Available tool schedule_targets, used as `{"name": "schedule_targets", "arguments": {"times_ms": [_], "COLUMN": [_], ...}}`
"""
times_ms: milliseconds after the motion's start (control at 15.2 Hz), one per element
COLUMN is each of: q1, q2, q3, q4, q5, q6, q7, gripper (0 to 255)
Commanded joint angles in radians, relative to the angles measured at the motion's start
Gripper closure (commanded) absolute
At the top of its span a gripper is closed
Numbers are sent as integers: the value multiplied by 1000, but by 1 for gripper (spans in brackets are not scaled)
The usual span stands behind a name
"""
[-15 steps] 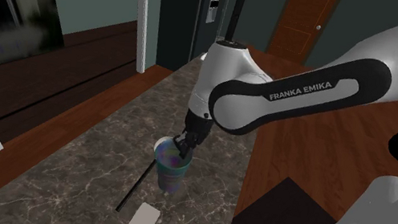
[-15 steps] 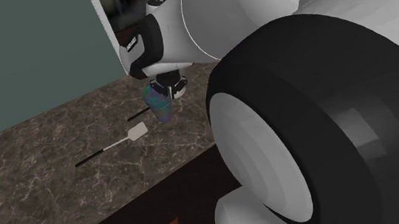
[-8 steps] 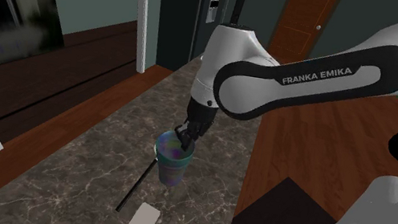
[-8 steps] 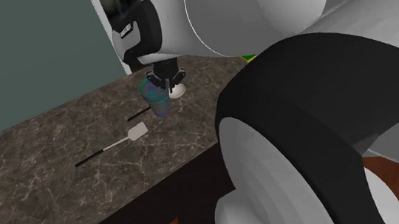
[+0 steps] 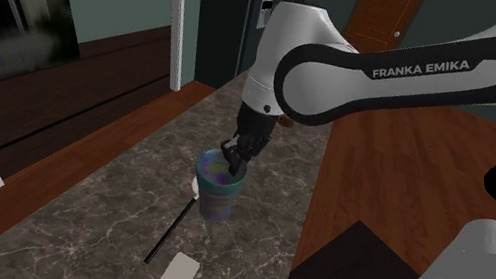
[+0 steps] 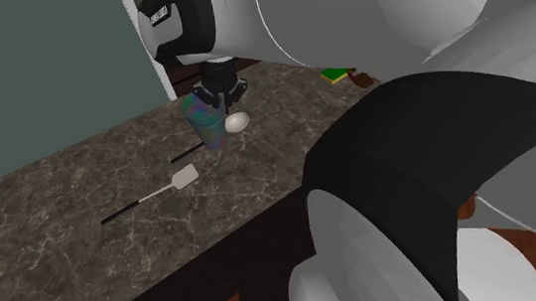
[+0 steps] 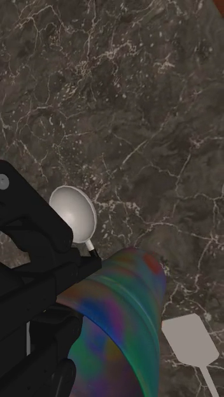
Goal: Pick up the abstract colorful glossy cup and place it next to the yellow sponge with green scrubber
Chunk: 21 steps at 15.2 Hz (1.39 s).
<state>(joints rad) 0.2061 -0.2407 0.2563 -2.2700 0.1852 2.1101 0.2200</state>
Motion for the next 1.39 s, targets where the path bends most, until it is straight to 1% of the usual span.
{"name": "schedule_targets", "arguments": {"times_ms": [0, 1320], "q1": [-1, -8], "q2": [-9, -40], "q3": [-3, -19], "q4": [21, 262], "q5": [-1, -15], "q6": [-30, -300], "q7": [1, 26], "gripper": [255, 255]}}
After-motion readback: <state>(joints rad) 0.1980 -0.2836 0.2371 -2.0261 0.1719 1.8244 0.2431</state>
